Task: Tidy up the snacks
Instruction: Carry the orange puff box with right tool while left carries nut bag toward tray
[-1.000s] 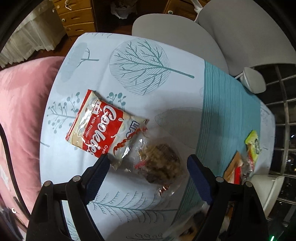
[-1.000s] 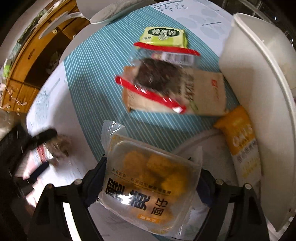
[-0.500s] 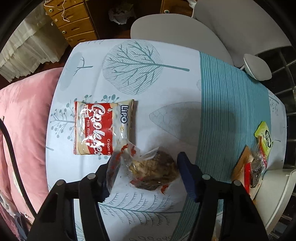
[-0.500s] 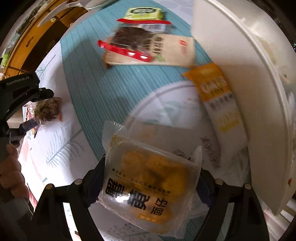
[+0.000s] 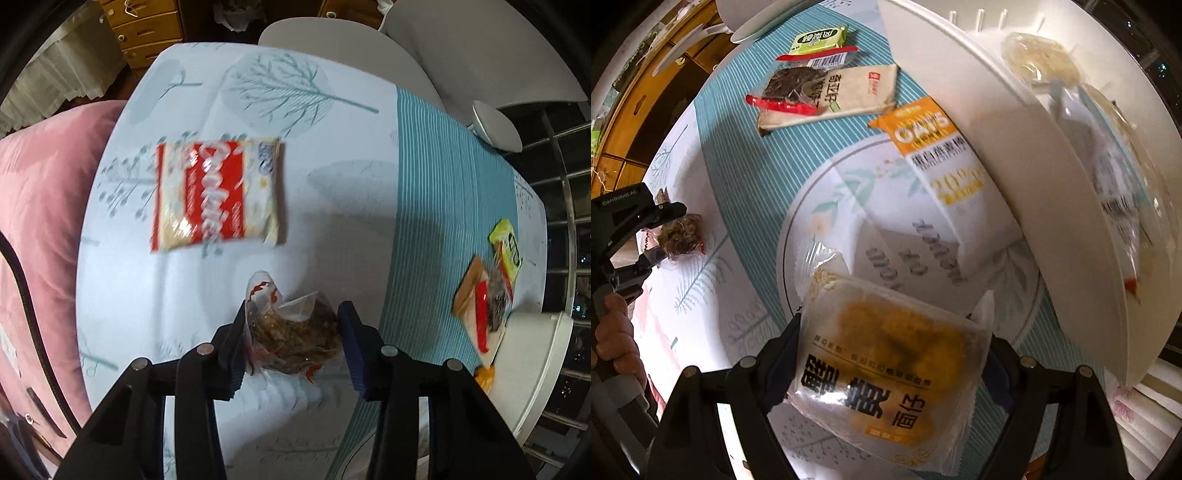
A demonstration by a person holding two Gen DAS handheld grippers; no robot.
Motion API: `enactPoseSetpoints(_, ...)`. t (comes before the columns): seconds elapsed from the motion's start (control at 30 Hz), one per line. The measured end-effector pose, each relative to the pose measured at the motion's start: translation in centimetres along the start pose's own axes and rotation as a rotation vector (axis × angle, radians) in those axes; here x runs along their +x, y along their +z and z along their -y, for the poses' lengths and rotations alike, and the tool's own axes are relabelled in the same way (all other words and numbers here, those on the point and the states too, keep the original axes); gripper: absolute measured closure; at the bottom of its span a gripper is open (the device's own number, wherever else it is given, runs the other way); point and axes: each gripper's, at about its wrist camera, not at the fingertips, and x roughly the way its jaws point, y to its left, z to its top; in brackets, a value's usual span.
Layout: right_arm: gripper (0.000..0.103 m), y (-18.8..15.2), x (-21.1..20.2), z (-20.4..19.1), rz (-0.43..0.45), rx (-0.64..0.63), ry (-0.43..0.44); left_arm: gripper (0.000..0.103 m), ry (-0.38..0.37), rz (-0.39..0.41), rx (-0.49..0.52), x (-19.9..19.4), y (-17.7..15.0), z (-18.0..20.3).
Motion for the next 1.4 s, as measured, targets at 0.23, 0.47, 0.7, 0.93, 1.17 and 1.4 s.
enactPoseSetpoints(0.23,0.019,-0.8,-0.2,-0.8,0.007,-0.014,0.019,0.060,0.001,-0.034,0.016,-0.3,-4.3,-1.9)
enactPoseSetpoints(0.47,0.019,-0.9,-1.5,-0.4,0.064,-0.069,0.058,0.060,0.010,-0.069,0.071,-1.8,-10.3,-2.5)
enactPoseSetpoints(0.7,0.019,-4.3,-3.4,0.5,0.154,-0.137,0.126,0.060,0.019,-0.077,0.183,-5.2,-17.4,-1.6)
enactPoseSetpoints(0.93,0.019,-6.5,-7.3,3.9,0.306,-0.228,0.137,0.060,-0.029,-0.018,0.271,-9.3,-21.9,1.1)
enactPoseSetpoints(1.17,0.019,-5.4,-10.3,8.9,0.388,-0.325,0.188,0.060,-0.117,0.094,0.269,-13.0,-24.6,5.8)
enactPoseSetpoints(1.4,0.019,-3.1,-12.7,13.7,0.437,-0.429,0.232,0.078,-0.203,0.184,0.274,-14.7,-27.1,12.0)
